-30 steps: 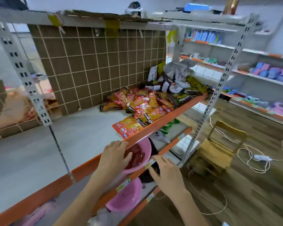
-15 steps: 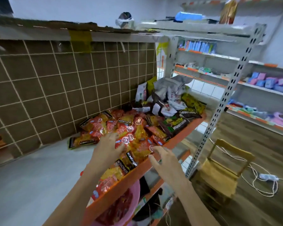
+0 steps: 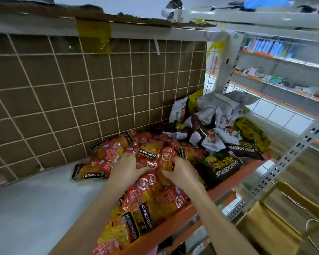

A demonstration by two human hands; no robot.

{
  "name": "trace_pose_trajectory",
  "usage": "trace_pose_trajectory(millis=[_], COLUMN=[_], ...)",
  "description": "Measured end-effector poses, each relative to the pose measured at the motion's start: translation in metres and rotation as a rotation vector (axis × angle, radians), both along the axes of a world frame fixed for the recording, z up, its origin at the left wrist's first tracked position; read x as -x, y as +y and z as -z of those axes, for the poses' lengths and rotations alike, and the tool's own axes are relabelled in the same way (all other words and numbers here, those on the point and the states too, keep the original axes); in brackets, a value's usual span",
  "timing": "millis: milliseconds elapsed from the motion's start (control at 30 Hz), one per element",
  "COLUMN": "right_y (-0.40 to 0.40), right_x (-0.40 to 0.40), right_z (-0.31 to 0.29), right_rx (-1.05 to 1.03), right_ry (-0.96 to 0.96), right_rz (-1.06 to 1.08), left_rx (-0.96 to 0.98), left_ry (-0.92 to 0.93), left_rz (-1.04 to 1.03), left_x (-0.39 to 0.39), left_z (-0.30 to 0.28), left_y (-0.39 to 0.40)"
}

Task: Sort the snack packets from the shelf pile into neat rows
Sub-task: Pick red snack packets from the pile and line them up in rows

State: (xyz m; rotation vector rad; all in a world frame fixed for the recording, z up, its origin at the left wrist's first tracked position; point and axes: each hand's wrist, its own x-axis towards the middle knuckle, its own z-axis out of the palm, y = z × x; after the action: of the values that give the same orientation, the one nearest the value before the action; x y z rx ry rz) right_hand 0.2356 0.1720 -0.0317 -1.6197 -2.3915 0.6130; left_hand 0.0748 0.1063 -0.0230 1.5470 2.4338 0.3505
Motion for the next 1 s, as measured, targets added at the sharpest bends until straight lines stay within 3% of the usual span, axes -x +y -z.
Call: trace_pose_trajectory(millis=[633,733,833,1000], right_y=[0.071,0.076,0.078,0.06], right_x=[0.007,0.002,0.002,0.023], right_z=[-0.011,-0.018,-0.027,-0.029], right_rx=[0.184,0.198,0.252,0.421], right_ry=[0.573,0.72,0.83,0.858], right_rz=[-0.19,-0.161,-0.154,-0.257], left_rx=[-0.241,-0.334,-0.501,-0.78], left_ry=[-0.282,-0.389,-0.631,-0.867], left_rz=[-0.325,-0.414,-0.486,-0.648], left_x=[-0.006,0.002,0.01,0.009], left_z=[-0.007,-0.01,-0.019,-0.03], left_y=[0.03,0.023,0.011,-0.03])
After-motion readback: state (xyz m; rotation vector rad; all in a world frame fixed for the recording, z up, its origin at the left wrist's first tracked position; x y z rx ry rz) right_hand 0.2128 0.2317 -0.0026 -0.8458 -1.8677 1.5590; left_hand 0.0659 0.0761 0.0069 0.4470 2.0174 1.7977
